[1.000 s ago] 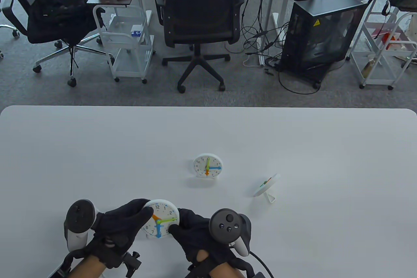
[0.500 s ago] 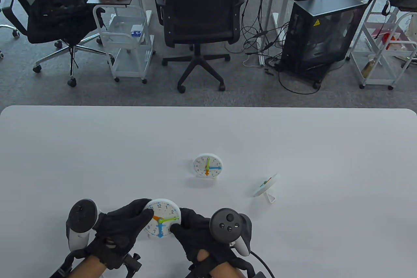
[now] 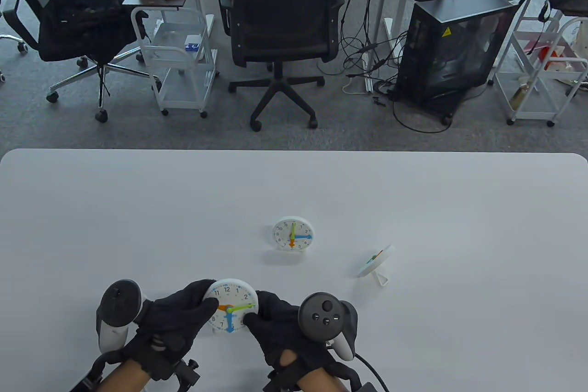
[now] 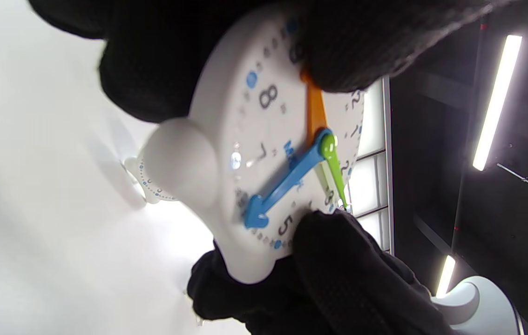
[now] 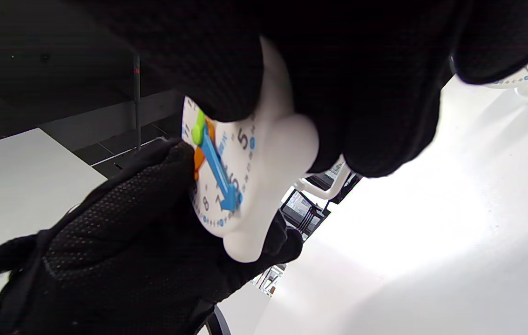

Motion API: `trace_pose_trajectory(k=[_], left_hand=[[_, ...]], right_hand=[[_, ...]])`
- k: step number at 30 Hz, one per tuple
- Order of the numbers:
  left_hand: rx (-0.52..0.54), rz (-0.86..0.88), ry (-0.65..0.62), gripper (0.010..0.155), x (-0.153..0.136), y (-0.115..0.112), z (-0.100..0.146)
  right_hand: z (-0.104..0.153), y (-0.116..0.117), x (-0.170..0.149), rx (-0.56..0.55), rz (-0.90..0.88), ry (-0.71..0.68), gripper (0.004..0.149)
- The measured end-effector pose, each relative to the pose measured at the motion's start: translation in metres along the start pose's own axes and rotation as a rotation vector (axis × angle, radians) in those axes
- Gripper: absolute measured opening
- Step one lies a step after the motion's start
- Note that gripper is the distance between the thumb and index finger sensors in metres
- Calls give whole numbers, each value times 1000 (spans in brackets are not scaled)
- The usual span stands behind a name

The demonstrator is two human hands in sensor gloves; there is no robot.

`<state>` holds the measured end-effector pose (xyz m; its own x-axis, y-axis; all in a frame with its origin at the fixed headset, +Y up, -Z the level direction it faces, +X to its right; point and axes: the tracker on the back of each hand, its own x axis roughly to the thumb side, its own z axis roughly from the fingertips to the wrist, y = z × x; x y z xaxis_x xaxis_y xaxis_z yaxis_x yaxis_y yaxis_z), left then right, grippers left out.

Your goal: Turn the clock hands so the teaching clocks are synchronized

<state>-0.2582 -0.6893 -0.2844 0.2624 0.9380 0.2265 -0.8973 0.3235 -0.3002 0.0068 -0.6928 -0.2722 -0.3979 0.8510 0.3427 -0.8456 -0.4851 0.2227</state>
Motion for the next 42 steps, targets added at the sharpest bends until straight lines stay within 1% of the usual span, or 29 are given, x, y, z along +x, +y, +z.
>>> trace_pose_trajectory(k=[6, 14, 30, 42], left_hand=[[-11, -7, -4, 54, 2, -1, 1], [-22, -98, -36, 58, 8, -4, 2], [-20, -103, -36, 61, 7, -4, 1], [-3, -147, -47, 65, 7, -4, 2]], right_hand=[[1, -2, 1, -13, -6, 0, 56], [1, -4, 1, -34, 13, 7, 56], [2, -4, 3, -46, 28, 1, 55], [3, -3, 5, -50, 32, -4, 55]])
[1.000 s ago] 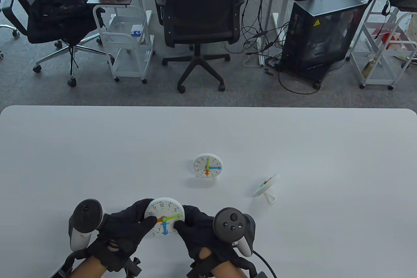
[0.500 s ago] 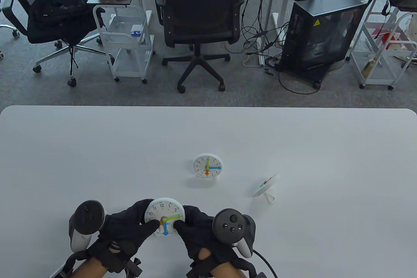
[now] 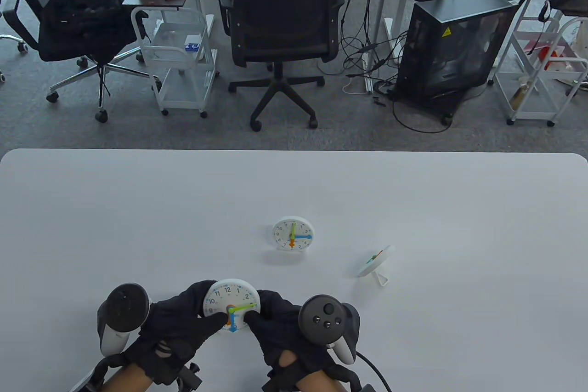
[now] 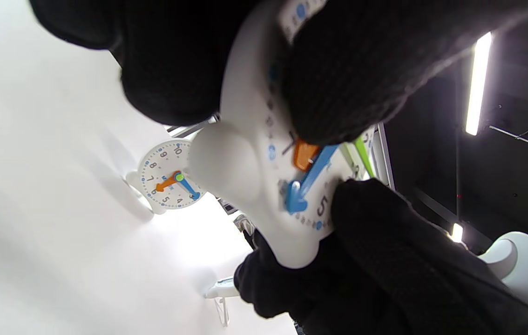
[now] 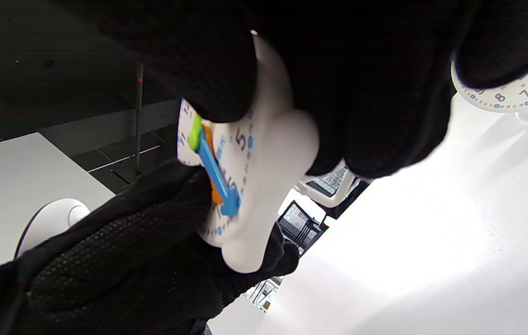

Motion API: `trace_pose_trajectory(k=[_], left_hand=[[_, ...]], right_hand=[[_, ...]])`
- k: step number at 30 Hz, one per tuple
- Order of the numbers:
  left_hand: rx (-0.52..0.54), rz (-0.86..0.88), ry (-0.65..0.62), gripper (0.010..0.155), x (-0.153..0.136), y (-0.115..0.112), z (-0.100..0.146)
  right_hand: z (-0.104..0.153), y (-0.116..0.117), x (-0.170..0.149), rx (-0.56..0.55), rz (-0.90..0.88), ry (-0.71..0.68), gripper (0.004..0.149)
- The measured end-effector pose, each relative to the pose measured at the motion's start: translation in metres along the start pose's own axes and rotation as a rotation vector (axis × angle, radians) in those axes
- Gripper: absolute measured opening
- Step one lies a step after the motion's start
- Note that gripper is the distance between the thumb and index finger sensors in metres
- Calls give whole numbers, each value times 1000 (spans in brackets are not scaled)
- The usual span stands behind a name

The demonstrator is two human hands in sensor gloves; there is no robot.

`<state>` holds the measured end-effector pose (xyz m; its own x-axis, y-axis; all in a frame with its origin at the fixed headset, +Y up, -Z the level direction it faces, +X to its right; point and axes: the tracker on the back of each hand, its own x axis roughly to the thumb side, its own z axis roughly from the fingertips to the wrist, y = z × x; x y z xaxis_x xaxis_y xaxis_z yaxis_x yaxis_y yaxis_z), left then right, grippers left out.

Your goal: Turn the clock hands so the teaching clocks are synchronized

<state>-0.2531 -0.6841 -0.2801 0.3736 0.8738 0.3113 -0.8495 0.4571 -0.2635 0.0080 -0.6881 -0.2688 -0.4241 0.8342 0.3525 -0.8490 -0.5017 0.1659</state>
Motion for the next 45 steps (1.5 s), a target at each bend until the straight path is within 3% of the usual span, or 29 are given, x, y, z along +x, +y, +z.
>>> trace_pose_trajectory(k=[19, 21, 24, 26, 29, 35, 45], left_hand=[[5, 39, 22, 67, -4, -2, 0], [14, 54, 26, 66, -4, -1, 1], [38, 59, 29, 65, -5, 0, 2], [38, 105, 42, 65, -6, -2, 3], [45, 129, 42, 64, -6, -3, 4], [57, 121, 23, 63, -2, -3, 6], [54, 112, 19, 63, -2, -3, 6]], right_hand=[[1, 2, 0, 5, -28, -10, 58], [0, 4, 0, 34, -33, -22, 64], [1, 9, 5, 95, 60, -57, 90], [1, 11, 10, 75, 144, -90, 100], [3, 11, 16, 56, 223, -126, 106], [4, 10, 20, 17, 263, -153, 105], [3, 8, 19, 54, 236, -142, 101]])
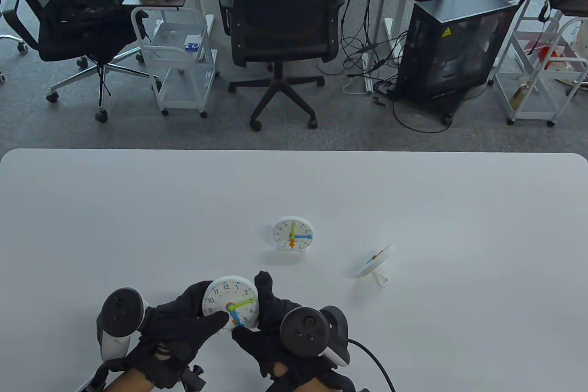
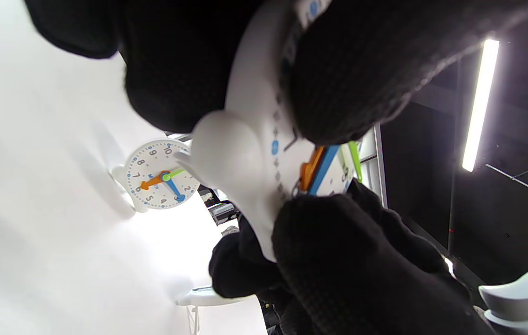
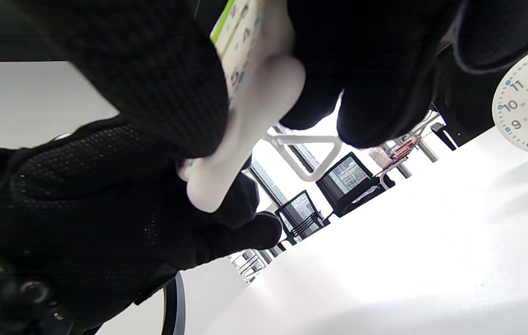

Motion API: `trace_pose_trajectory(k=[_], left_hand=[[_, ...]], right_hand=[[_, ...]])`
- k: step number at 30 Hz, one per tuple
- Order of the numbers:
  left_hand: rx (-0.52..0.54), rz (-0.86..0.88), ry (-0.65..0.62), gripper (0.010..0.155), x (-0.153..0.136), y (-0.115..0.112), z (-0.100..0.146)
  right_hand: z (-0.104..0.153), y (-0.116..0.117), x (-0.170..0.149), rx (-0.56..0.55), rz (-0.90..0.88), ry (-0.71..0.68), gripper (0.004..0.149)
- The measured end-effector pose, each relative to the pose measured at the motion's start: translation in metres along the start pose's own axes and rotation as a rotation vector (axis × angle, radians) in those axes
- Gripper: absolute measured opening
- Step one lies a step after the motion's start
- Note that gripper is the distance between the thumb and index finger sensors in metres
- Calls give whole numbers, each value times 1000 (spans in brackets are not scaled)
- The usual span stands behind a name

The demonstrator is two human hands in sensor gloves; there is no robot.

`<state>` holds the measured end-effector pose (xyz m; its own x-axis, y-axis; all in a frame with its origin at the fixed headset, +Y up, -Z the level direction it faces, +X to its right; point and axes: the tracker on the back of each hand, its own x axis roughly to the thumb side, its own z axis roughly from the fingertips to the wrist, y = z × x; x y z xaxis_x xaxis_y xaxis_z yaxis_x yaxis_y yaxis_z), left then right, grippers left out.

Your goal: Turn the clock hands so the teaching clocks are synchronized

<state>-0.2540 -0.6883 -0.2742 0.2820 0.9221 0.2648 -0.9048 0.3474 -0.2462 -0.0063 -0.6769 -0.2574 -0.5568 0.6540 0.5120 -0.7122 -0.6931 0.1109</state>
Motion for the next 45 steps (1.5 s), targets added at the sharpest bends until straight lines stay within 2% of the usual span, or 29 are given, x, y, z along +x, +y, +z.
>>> trace_pose_trajectory(k=[16, 45], left_hand=[[-6, -7, 2, 63, 0, -2, -1], [-4, -24, -16, 62, 1, -2, -1]], right_hand=[[-1, -2, -2, 15, -20, -3, 92], [1, -10, -5, -77, -78, 1, 63]])
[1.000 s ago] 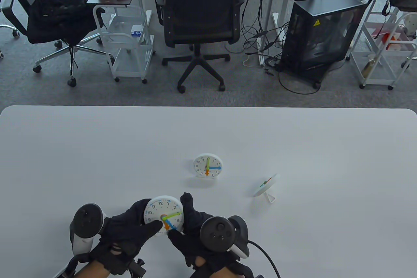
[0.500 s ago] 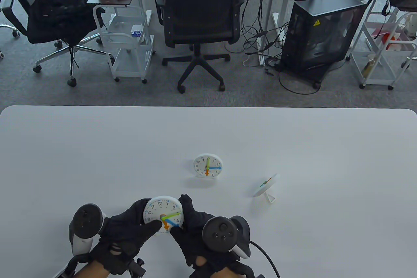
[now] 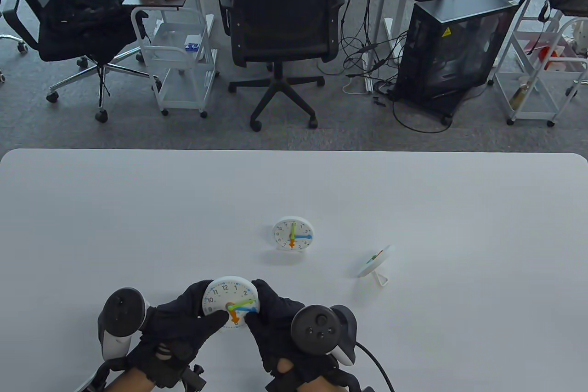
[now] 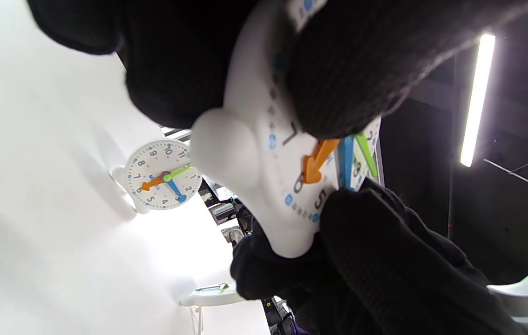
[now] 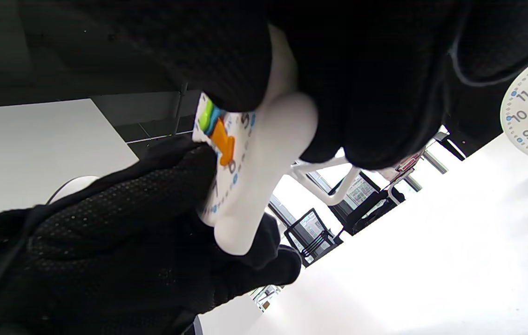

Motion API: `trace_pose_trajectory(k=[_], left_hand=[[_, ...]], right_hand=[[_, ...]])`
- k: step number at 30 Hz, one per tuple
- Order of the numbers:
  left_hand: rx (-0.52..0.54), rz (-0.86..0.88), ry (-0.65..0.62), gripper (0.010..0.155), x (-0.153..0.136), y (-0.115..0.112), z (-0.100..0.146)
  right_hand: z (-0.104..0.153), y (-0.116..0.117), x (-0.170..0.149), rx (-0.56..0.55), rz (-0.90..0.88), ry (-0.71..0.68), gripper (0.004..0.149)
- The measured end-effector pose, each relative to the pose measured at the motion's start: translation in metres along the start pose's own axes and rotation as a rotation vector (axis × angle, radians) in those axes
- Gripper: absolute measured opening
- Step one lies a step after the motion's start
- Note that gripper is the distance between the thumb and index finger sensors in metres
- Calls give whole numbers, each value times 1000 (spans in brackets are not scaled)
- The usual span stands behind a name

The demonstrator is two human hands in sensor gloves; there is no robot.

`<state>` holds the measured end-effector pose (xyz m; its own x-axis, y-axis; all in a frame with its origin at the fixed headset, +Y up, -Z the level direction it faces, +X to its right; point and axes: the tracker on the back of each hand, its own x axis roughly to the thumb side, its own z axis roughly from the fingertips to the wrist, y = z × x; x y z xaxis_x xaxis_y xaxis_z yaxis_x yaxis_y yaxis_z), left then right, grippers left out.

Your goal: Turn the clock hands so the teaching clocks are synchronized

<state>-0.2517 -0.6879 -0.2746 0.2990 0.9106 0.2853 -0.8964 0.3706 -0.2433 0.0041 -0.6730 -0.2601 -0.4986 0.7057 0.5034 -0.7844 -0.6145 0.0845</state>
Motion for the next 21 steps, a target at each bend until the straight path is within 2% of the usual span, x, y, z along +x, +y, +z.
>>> trace_pose_trajectory(k=[21], left_hand=[[5, -37, -54, 63, 3, -2, 2]], right_hand=[[2, -5, 0, -74, -25, -13, 55]])
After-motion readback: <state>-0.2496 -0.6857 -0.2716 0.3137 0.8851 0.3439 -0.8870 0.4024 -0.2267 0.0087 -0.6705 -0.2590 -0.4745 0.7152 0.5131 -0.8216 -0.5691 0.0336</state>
